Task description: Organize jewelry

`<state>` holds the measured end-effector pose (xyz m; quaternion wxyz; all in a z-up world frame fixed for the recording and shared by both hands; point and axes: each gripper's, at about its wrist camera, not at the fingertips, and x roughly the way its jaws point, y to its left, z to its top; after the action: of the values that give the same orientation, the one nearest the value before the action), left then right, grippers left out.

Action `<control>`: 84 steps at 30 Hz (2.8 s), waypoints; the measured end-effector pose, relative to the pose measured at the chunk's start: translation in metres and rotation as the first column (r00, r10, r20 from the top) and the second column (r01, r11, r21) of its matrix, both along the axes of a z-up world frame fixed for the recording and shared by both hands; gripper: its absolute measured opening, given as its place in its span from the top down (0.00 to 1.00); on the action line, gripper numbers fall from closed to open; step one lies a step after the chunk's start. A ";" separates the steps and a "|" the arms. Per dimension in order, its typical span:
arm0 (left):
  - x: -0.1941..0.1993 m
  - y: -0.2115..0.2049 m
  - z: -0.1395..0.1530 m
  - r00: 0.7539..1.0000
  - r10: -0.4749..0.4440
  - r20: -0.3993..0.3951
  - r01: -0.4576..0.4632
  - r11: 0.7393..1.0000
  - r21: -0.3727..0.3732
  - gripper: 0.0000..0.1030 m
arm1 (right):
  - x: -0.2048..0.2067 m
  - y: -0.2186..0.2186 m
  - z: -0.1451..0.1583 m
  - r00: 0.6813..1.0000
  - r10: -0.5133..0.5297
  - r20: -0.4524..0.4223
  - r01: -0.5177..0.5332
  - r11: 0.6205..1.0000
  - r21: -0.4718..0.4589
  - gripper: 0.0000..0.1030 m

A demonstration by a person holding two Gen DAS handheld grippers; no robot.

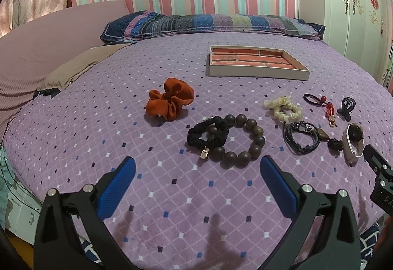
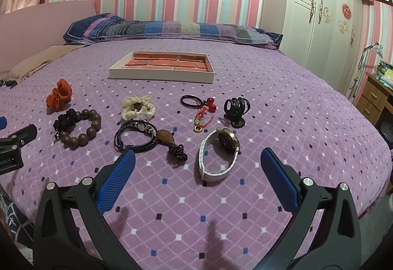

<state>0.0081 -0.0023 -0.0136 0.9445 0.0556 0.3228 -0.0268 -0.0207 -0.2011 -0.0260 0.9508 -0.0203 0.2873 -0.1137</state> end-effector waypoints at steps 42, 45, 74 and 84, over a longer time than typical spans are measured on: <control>0.042 0.015 -0.005 0.998 -0.055 -0.016 0.053 0.997 -0.064 0.04 | 0.029 0.008 -0.019 0.999 0.050 0.003 -0.050 0.999 0.010 0.31; 0.051 0.019 -0.007 0.998 -0.054 -0.020 0.052 0.996 -0.067 0.04 | 0.039 0.011 -0.022 0.997 0.074 -0.008 -0.074 0.997 0.026 0.36; 0.126 0.052 -0.059 0.975 -0.111 -0.195 0.092 0.991 -0.102 0.34 | 0.073 -0.001 -0.056 0.992 0.057 -0.117 -0.042 0.991 0.124 0.51; 0.138 0.056 -0.064 0.971 -0.141 -0.194 0.116 0.984 -0.133 0.34 | 0.072 -0.005 -0.058 0.992 0.069 -0.110 -0.053 0.989 0.139 0.63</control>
<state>0.1457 0.0535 -0.0773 0.9046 0.0162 0.4108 -0.1130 0.0513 -0.2061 -0.0839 0.9350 0.0292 0.3476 -0.0633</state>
